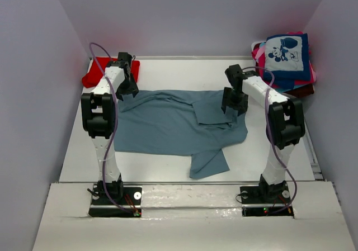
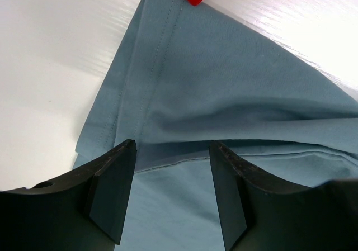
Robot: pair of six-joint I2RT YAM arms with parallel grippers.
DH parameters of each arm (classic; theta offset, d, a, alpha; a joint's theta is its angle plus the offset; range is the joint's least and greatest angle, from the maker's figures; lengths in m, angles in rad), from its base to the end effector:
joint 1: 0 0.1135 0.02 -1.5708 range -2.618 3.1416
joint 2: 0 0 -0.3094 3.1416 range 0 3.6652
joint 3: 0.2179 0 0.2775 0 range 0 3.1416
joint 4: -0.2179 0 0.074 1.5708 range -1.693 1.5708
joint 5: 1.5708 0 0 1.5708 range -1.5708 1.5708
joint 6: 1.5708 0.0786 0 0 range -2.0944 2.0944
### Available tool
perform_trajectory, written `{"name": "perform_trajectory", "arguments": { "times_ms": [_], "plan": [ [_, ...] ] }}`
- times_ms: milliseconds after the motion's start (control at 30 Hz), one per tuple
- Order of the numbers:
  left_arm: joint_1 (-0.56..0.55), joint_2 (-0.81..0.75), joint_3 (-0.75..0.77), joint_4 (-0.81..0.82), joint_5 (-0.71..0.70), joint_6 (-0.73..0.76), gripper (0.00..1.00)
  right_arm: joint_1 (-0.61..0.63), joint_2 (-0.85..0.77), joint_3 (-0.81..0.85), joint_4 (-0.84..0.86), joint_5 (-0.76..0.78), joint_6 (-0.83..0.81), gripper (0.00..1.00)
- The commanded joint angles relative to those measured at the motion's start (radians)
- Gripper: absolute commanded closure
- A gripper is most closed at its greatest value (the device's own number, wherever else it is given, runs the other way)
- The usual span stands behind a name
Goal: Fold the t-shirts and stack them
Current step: Fold the flattened tshirt in 1/3 of the way
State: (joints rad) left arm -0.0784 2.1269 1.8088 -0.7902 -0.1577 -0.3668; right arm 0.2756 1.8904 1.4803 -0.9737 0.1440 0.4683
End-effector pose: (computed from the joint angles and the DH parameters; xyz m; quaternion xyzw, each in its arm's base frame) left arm 0.5264 -0.0290 0.2128 -0.1573 0.9577 0.0243 0.2398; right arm 0.4051 0.1028 0.2051 0.1022 0.9878 -0.0329 0.1128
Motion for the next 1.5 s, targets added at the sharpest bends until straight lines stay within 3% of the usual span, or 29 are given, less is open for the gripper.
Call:
{"name": "perform_trajectory", "arguments": {
  "times_ms": [0, 167, 300, 467, 567, 1033, 1467],
  "plan": [
    [-0.003, -0.047, 0.004, -0.007, -0.009, 0.008, 0.34, -0.015, 0.096, 0.227, 0.049, 0.028, 0.023, 0.31],
    [-0.003, -0.042, 0.003, -0.004, -0.013, 0.009, 0.34, -0.033, 0.244, 0.449, 0.026, -0.009, 0.023, 0.32],
    [-0.003, -0.035, 0.015, -0.01, -0.017, 0.011, 0.34, -0.033, 0.326, 0.512, 0.009, -0.047, 0.038, 0.37],
    [-0.003, -0.018, 0.037, -0.02, -0.023, 0.012, 0.34, -0.033, 0.368, 0.515, 0.01, -0.084, 0.059, 0.62],
    [-0.003, -0.009, 0.043, -0.021, -0.028, 0.011, 0.34, -0.033, 0.374, 0.492, 0.01, -0.103, 0.066, 0.68],
    [0.006, 0.119, 0.187, -0.046, -0.028, 0.003, 0.35, -0.042, 0.378, 0.46, 0.017, -0.136, 0.053, 0.7],
    [0.034, 0.222, 0.238, -0.03, 0.134, -0.003, 0.35, -0.052, 0.391, 0.469, 0.01, -0.172, 0.038, 0.7]
  ]
}}
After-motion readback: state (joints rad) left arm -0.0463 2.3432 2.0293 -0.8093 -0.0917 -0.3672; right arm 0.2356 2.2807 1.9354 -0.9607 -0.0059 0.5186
